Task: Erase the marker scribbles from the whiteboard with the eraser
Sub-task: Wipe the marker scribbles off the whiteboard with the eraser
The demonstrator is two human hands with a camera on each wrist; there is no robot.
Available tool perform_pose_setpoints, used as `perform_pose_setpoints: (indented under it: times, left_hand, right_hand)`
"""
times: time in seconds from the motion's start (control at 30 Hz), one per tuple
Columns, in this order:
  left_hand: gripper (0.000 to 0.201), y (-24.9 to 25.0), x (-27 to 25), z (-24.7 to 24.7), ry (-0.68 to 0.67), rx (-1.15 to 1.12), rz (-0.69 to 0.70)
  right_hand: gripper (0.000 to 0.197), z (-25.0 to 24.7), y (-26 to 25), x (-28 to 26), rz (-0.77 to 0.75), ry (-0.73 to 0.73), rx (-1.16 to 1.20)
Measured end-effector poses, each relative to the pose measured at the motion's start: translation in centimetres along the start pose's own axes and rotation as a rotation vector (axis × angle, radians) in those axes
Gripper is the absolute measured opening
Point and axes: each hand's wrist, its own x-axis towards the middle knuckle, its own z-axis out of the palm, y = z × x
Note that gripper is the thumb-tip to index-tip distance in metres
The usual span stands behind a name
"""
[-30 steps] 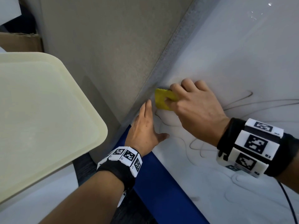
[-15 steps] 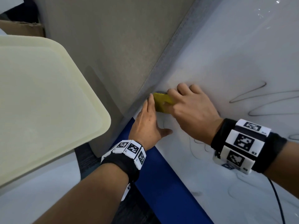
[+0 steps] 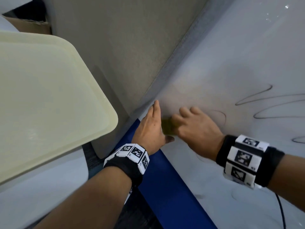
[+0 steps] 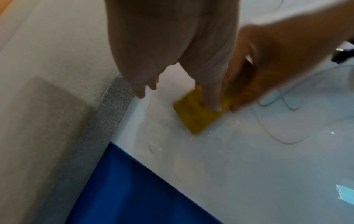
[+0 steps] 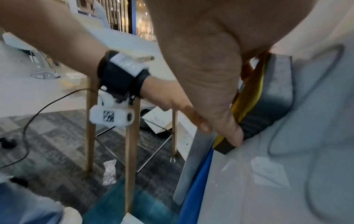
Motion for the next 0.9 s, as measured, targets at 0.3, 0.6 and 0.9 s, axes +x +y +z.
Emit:
perform_pose_setpoints:
  times: [0.3,0.6,0.9]
  left_hand:
    - [0.134,0.5,1.1,0.6,0.047,-0.034,0.099]
    - [0.135,-0.3,1.0,2.2,0.050,-0.013,0.105]
    - [0.133,-1.1,0.4,2.6,0.017,0.014,0.119]
  right_hand:
    - [0.012,-2.5,5.0,-0.1,0.055,0.213,-0.052]
    - [0.012,-0.9,3.1,-2.0,-0.041,0.037,-0.038]
    - [0.025,-0.7,-0.2,-2.0,-0.040,-0.113,0.001]
